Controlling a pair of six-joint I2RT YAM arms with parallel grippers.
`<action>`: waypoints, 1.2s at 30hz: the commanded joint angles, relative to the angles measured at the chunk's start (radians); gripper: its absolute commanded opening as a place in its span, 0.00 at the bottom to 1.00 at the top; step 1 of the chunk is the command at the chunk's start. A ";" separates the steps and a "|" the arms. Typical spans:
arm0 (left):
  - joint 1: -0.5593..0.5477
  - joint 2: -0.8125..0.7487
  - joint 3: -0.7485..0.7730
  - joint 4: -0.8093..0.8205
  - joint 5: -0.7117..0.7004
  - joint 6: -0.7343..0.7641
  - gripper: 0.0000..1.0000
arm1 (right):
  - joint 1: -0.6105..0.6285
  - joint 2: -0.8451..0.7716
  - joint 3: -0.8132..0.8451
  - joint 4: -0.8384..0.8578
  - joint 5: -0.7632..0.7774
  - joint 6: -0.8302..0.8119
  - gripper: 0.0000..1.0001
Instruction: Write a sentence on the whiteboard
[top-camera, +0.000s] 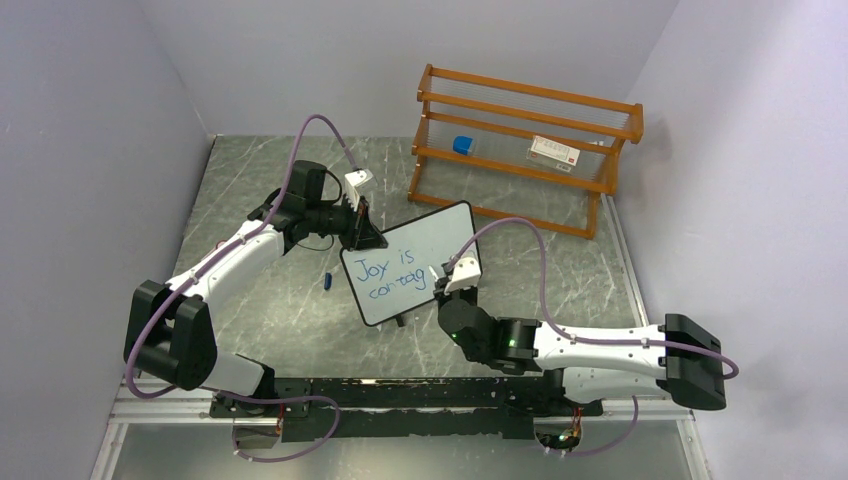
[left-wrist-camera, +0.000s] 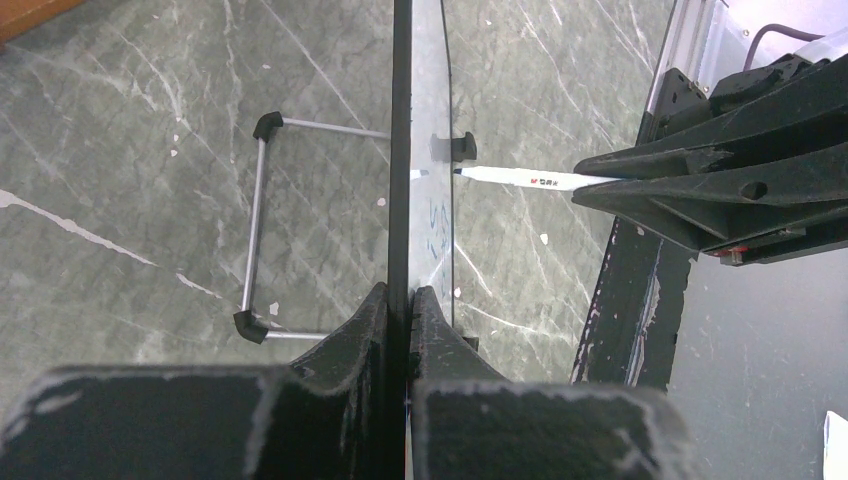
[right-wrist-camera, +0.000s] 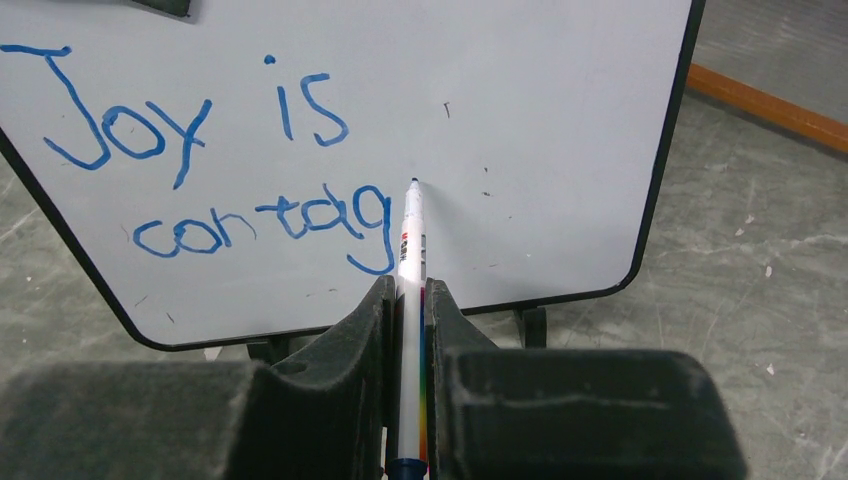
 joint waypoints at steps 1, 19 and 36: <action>0.003 0.037 -0.013 -0.057 -0.135 0.068 0.05 | -0.017 0.016 -0.009 0.066 -0.003 -0.017 0.00; 0.003 0.037 -0.013 -0.060 -0.131 0.071 0.05 | -0.035 0.081 0.010 0.064 -0.049 -0.006 0.00; 0.004 0.043 -0.009 -0.068 -0.159 0.069 0.05 | -0.033 -0.018 -0.025 -0.033 -0.036 0.033 0.00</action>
